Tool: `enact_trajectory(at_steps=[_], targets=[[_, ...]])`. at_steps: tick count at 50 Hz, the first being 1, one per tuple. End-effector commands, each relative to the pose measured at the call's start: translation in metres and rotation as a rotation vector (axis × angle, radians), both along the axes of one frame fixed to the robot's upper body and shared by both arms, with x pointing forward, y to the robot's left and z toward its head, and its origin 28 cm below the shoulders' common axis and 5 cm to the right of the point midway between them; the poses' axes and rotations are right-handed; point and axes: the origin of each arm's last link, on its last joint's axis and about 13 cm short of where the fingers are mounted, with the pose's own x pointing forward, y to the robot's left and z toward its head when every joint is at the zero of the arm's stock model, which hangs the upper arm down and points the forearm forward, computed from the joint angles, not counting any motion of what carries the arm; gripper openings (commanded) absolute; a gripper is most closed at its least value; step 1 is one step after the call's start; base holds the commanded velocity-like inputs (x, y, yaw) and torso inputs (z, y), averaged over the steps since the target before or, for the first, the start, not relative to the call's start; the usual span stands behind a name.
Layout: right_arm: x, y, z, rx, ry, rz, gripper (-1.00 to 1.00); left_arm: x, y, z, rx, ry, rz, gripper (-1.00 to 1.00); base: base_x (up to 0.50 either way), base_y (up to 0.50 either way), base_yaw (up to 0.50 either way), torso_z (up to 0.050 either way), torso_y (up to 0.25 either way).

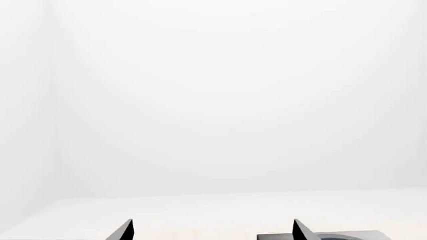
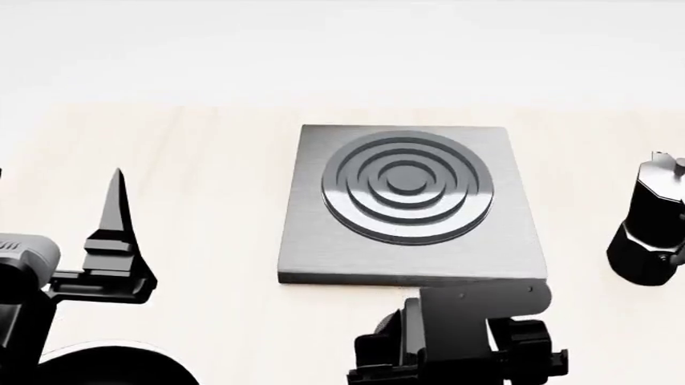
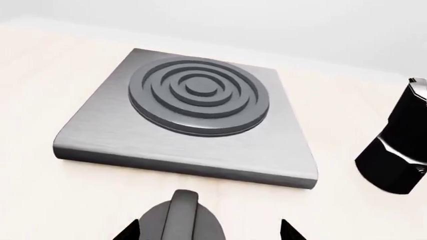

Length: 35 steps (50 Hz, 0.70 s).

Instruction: Turn on the stove.

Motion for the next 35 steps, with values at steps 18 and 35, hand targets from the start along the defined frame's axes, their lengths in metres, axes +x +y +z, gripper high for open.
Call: enact_trajectory(at_steps=[18, 35], targets=[[0.007, 0.001, -0.016, 0.007, 0.063, 0.001, 1.0, 0.0, 0.0, 0.001, -0.001, 0.0, -0.002, 1.0, 0.0, 0.0, 0.0, 0.0, 0.0], [0.009, 0.001, -0.022, 0.025, 0.087, 0.002, 1.0, 0.0, 0.0, 0.0, 0.002, 0.002, 0.0, 1.0, 0.0, 0.0, 0.0, 0.0, 0.0]])
